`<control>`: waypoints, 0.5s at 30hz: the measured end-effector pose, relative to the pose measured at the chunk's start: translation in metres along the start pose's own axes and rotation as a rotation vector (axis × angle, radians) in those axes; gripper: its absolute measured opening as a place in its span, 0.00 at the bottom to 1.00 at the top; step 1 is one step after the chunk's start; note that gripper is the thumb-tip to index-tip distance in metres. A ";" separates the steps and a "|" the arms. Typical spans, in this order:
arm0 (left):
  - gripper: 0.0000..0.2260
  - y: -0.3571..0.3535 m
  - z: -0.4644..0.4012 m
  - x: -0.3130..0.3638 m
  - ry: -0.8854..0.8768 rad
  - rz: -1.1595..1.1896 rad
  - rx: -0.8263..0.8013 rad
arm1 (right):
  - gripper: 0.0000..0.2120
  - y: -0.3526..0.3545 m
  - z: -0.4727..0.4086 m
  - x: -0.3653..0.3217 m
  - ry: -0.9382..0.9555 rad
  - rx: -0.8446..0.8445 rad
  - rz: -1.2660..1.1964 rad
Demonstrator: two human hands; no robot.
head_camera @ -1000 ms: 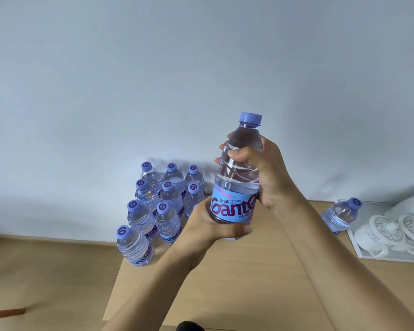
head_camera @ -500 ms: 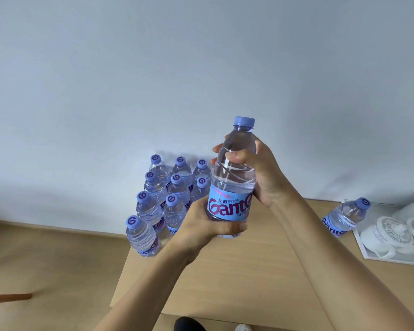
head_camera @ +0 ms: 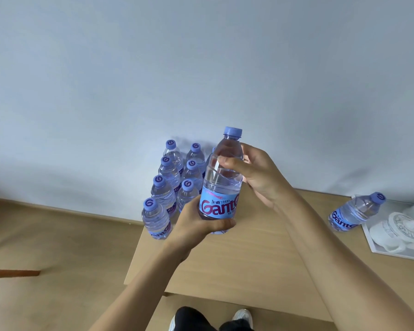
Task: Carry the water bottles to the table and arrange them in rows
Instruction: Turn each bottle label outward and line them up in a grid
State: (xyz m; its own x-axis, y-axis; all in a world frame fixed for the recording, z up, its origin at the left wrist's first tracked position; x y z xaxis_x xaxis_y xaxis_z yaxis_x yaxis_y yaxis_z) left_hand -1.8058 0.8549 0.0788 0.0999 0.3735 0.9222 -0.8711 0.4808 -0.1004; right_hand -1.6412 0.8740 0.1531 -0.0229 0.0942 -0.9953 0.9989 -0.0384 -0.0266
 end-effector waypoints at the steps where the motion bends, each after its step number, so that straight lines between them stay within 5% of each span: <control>1: 0.25 0.003 0.001 -0.005 0.009 -0.007 0.009 | 0.20 -0.002 0.001 0.004 -0.022 -0.008 -0.018; 5: 0.23 0.018 0.003 -0.030 0.048 -0.034 0.031 | 0.09 -0.008 0.006 0.026 -0.101 -0.055 0.013; 15: 0.26 0.057 0.001 -0.098 0.149 -0.153 0.068 | 0.18 -0.041 0.029 0.096 -0.282 -0.142 0.243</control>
State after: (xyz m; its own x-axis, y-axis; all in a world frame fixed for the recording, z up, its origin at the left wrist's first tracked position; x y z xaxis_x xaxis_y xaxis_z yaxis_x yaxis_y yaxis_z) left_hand -1.8659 0.8454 -0.0167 0.2993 0.4155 0.8590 -0.8701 0.4883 0.0670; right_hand -1.6855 0.8553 0.0558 0.2243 -0.1784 -0.9581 0.9719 0.1136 0.2064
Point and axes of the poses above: each hand's wrist, its own z-axis away from the middle knuckle, its own y-axis out of the back of the hand, x = y × z, the point moved 1 cm from there along -z, towards the middle knuckle, and after that the axes turned 8 degrees about y, right-handed, at the moved point
